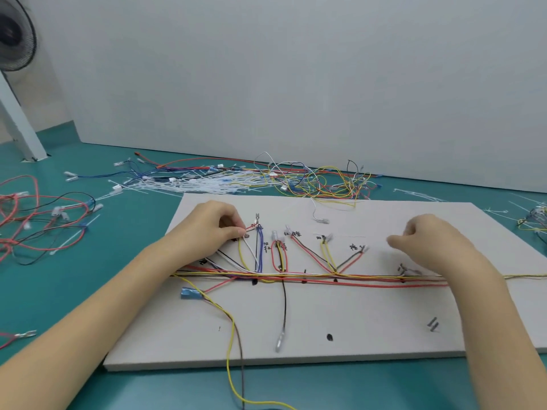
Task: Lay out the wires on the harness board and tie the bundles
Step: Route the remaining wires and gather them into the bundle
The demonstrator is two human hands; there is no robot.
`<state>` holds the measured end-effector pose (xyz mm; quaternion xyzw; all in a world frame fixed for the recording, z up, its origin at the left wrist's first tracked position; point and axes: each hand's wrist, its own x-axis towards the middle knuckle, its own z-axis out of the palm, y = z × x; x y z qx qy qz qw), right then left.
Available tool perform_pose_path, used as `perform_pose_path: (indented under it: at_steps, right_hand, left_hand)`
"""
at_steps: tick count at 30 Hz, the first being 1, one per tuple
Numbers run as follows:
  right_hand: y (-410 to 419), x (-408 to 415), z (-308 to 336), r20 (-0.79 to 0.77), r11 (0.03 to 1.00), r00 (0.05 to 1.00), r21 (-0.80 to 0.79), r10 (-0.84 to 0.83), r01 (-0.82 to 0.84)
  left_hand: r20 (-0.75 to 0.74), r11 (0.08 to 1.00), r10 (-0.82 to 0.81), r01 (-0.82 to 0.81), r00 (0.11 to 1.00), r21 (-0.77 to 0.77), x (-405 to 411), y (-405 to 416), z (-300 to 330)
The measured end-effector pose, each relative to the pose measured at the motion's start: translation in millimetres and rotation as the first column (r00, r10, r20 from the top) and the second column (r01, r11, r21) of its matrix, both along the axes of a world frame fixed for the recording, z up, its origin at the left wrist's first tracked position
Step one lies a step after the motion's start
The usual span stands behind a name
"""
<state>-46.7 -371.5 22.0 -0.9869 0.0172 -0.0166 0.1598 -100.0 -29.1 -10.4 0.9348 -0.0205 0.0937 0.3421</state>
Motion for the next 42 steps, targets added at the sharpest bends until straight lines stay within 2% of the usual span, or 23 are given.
perform_pose_path:
  at_steps: [3,5,7,12,15,18,20,21,23,25,27,30,33,36,39,42]
  right_hand:
    - [30,2,-15,0.129,0.978,0.974,0.071,0.185,-0.195]
    - [46,7,-26,0.138,0.948,0.942,0.047,0.305,-0.314]
    - [52,17,-31,0.167,0.936,0.924,0.018,0.344,-0.352]
    - [48,32,-27,0.176,0.928,0.921,0.072,0.348,-0.365]
    - [46,33,-30,0.153,0.939,0.931,0.043,0.33,-0.34]
    - [44,29,-34,0.184,0.95,0.935,0.02,0.304,-0.313]
    - [43,24,-30,0.272,0.95,0.928,0.11,0.254,-0.293]
    - [45,20,-26,0.313,0.935,0.928,0.221,0.202,-0.277]
    - [52,9,-16,0.334,0.825,0.938,0.5,0.097,-0.264]
    - [63,-5,-5,0.265,0.609,0.961,0.749,0.084,-0.26]
    - [75,-17,2,0.194,0.43,0.969,0.87,0.151,-0.241]
    - [93,-30,6,0.098,0.282,0.958,0.943,0.269,-0.176]
    - [109,-40,6,0.035,0.196,0.923,0.974,0.383,-0.118]
    - [121,-48,3,0.01,0.16,0.883,0.982,0.469,-0.096]
    - [125,-51,3,0.014,0.151,0.882,0.984,0.471,-0.096]
    - [124,-51,4,0.01,0.146,0.887,0.985,0.462,-0.087]
  left_hand:
    - [0.019,1.0,0.001,-0.001,1.0,0.016,0,-1,-2]
    - [0.029,1.0,0.007,-0.008,1.0,0.025,0,-1,-3]
    - [0.037,1.0,0.009,-0.01,0.999,0.029,0,-1,-4]
    - [0.038,0.999,-0.025,0.026,0.999,-0.038,-2,3,2]
    - [0.063,0.986,-0.01,0.02,0.998,-0.163,-3,7,6]
    - [0.043,0.976,0.014,-0.004,0.999,-0.218,-3,11,9]
    - [-0.015,0.973,0.007,-0.01,1.0,-0.231,-4,17,16]
    - [-0.057,0.974,-0.012,-0.001,0.998,-0.227,-6,21,20]
    - [-0.161,0.97,-0.1,0.06,0.982,-0.236,-12,30,30]
    - [-0.265,0.961,-0.205,0.143,0.942,-0.237,-20,36,39]
    - [-0.312,0.956,-0.251,0.183,0.916,-0.231,-26,39,45]
    - [-0.294,0.952,-0.237,0.161,0.926,-0.261,-28,35,47]
    - [-0.21,0.922,-0.227,0.14,0.951,-0.362,-27,18,43]
    - [-0.142,0.866,-0.255,0.161,0.956,-0.474,-28,-7,38]
    - [-0.156,0.835,-0.337,0.219,0.928,-0.504,-32,-29,32]
    - [-0.108,0.789,-0.319,0.201,0.942,-0.58,-32,-39,28]
